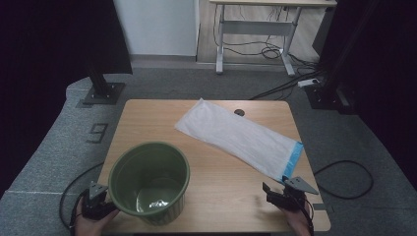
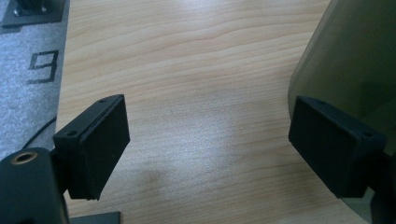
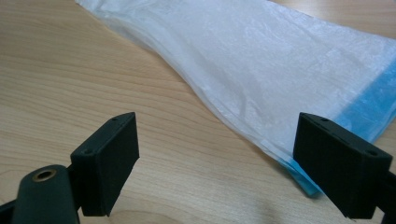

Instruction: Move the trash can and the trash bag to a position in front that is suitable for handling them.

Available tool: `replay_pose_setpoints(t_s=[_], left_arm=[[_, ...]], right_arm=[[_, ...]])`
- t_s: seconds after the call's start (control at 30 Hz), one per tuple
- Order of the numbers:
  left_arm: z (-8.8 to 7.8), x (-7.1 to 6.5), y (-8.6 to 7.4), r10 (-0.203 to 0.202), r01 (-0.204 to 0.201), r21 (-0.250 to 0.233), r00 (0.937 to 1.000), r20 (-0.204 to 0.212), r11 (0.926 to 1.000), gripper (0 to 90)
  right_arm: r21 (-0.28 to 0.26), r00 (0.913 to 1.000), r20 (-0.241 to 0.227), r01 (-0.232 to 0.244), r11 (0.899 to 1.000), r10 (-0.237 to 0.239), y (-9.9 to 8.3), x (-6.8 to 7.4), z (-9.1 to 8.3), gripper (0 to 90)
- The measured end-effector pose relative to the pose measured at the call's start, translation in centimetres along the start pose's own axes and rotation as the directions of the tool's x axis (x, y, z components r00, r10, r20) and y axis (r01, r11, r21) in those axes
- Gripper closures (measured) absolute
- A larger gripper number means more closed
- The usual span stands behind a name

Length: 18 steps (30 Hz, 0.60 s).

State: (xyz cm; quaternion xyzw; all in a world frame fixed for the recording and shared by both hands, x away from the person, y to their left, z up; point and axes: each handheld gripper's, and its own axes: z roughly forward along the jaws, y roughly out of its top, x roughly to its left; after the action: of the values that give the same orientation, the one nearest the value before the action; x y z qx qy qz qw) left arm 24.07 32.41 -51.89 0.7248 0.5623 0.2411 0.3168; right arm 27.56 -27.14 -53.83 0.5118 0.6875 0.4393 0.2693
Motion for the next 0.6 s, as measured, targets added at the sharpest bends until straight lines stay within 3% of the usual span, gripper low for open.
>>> replay_pose_setpoints(t_s=[0.13,0.27,0.3,0.37,0.4,0.43,0.5,0.6], left_arm=[[-1.0,0.3,-0.4,0.013,-0.012,-0.038,0.9994,0.032,0.9992,12.9],[-1.6,0.2,-1.0,0.048,-0.045,-0.041,0.9963,0.072,0.9981,13.1],[-1.8,0.1,-1.2,0.062,-0.058,-0.044,0.9936,0.094,0.9973,13.1],[-2.3,-0.3,-1.6,0.114,-0.106,-0.063,0.9827,0.146,0.9924,13.6],[-2.8,-0.7,-1.9,0.176,-0.161,-0.089,0.9669,0.185,0.9829,14.0],[-3.0,-1.0,-2.0,0.207,-0.190,-0.101,0.9592,0.193,0.9765,14.4],[-3.6,-1.5,-2.1,0.264,-0.242,-0.119,0.9358,0.233,0.9629,14.2],[-3.8,-2.5,-2.0,0.325,-0.304,-0.117,0.8948,0.306,0.9455,14.1]], right_arm=[[-0.001,0.9999,-0.003,-0.014,1.000,0.014,-0.1,-0.6,-0.1,13.7],[-0.008,0.9999,-0.006,-0.013,1.000,0.013,-0.1,-1.0,-0.4,13.7],[-0.007,0.9999,-0.010,-0.010,1.000,0.010,-0.1,-1.1,-0.4,13.7],[-0.013,0.9998,-0.012,-0.016,1.000,0.016,0.0,-1.3,-0.5,13.8],[-0.013,0.9998,-0.011,-0.018,1.000,0.018,0.0,-1.4,-0.6,13.9],[-0.015,0.9997,-0.010,-0.021,1.000,0.021,0.0,-1.5,-0.6,14.1],[-0.013,0.9996,-0.012,-0.025,1.000,0.024,-0.1,-1.6,-0.4,14.3],[-0.001,0.9998,-0.019,-0.009,1.000,0.009,-0.1,-1.3,-0.2,14.3]])
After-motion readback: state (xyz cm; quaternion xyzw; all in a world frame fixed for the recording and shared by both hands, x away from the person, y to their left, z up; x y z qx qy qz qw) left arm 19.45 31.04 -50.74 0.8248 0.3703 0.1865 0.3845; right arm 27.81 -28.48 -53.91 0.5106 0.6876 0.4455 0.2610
